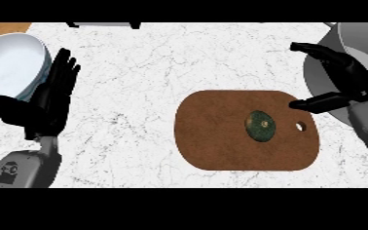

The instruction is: Pick the squash from the cutting board and place it in the pot

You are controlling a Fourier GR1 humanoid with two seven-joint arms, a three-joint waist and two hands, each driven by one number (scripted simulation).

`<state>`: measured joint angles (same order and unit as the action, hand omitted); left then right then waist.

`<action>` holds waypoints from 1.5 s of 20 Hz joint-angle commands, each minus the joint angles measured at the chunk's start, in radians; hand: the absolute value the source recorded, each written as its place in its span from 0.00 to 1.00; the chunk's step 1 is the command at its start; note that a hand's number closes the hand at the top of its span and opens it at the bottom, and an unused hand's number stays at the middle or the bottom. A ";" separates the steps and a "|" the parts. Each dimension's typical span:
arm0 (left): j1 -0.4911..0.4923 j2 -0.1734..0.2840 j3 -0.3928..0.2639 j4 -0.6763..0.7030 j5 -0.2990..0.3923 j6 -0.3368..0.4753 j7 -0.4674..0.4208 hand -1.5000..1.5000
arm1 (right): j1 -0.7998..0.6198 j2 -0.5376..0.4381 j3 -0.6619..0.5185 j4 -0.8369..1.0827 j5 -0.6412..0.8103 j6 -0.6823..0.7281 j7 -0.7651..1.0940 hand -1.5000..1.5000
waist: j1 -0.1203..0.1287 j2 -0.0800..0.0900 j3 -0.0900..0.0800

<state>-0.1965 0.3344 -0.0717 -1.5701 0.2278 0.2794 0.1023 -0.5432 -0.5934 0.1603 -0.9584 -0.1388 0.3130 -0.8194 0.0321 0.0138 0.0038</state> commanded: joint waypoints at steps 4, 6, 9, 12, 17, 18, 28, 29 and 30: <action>0.005 0.041 0.047 -0.011 0.029 -0.046 0.044 0.50 | -0.146 -0.079 0.083 0.069 0.121 0.161 -0.006 0.00 | -0.006 -0.010 -0.004; -0.037 0.048 0.058 0.000 0.037 -0.042 0.077 0.50 | -0.163 -0.148 0.140 0.020 0.175 0.204 0.031 0.00 | -0.012 -0.011 -0.005; 0.008 0.039 0.044 -0.051 0.016 -0.026 0.066 0.50 | -0.159 -0.208 0.224 -0.059 0.258 0.227 0.089 0.00 | -0.016 -0.018 -0.005; -0.003 0.021 0.044 -0.031 0.005 -0.007 0.066 0.50 | -0.171 -0.185 0.321 -0.162 0.358 0.189 0.174 0.00 | -0.024 -0.018 -0.006; -0.010 0.022 0.053 -0.023 -0.005 -0.008 0.087 0.50 | -0.148 -0.143 0.400 -0.291 0.439 0.210 0.331 0.00 | -0.035 -0.019 -0.005; 0.035 -0.010 0.016 -0.081 -0.031 0.013 0.070 0.50 | -0.153 -0.179 0.383 -0.314 0.430 0.258 0.340 0.00 | -0.033 -0.020 -0.005; 0.067 -0.014 0.080 -0.095 -0.041 -0.060 0.084 0.50 | 0.033 -0.113 0.254 -0.493 0.516 0.347 0.438 0.00 | -0.032 -0.015 -0.004; -0.018 -0.036 0.083 0.016 -0.057 -0.045 0.057 0.50 | 0.012 -0.094 0.269 -0.497 0.546 0.349 0.461 0.00 | -0.035 -0.014 -0.004; 0.076 -0.014 0.085 -0.107 -0.048 -0.058 0.097 0.50 | 0.051 -0.059 0.283 -0.488 0.585 0.307 0.478 0.00 | -0.029 -0.015 -0.004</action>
<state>-0.1638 0.3259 0.0065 -1.6359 0.1912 0.2353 0.1896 -0.5351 -0.6979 0.4566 -1.4170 0.3829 0.6164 -0.3847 -0.0005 -0.0018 -0.0003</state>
